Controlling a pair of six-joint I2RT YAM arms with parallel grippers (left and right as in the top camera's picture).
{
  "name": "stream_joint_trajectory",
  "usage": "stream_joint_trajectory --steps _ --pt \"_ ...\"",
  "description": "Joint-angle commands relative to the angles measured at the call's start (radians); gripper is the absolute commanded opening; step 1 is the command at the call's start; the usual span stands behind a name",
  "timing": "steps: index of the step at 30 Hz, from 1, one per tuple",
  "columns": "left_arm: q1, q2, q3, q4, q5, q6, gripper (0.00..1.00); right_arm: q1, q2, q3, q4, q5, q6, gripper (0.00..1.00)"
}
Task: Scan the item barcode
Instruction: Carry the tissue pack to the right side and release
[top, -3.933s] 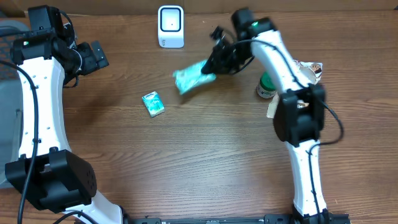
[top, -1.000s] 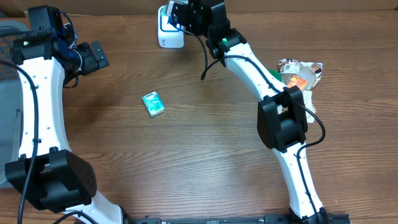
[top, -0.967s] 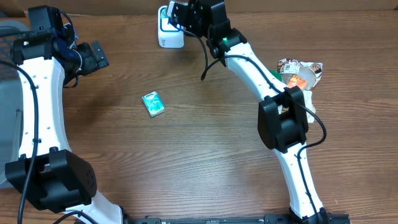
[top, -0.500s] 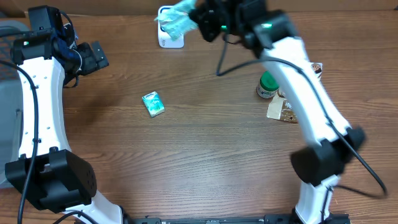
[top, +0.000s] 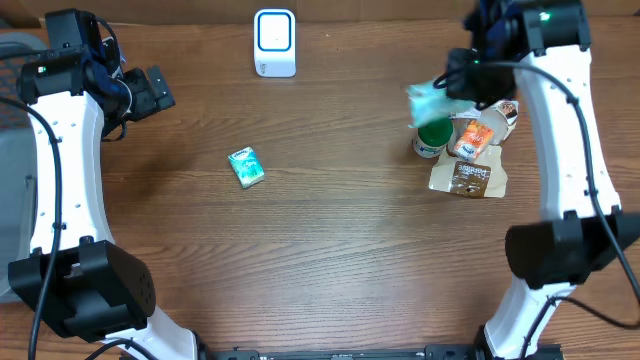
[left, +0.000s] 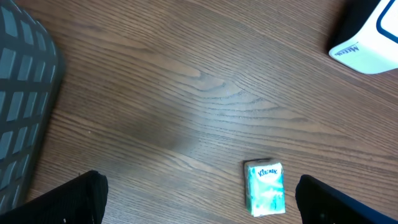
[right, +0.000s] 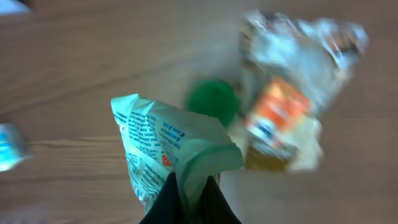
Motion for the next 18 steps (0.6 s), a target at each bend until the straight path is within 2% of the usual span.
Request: stream_joint_trajectory --steps 1,12,15,18 --pt "0.004 -0.008 -0.002 0.001 0.004 -0.021 1.00 -0.030 0.074 0.005 -0.032 0.034 0.013 0.04" --pt "0.004 -0.008 -0.002 0.001 0.003 -0.021 0.99 -0.044 0.213 0.005 -0.101 0.035 -0.158 0.04" --pt "0.004 -0.008 -0.002 0.001 0.003 -0.021 0.99 -0.045 0.213 0.004 -0.101 0.066 -0.179 0.14" --pt "0.004 -0.008 -0.002 0.001 0.004 -0.021 1.00 -0.053 0.213 0.004 -0.101 0.092 -0.179 0.16"
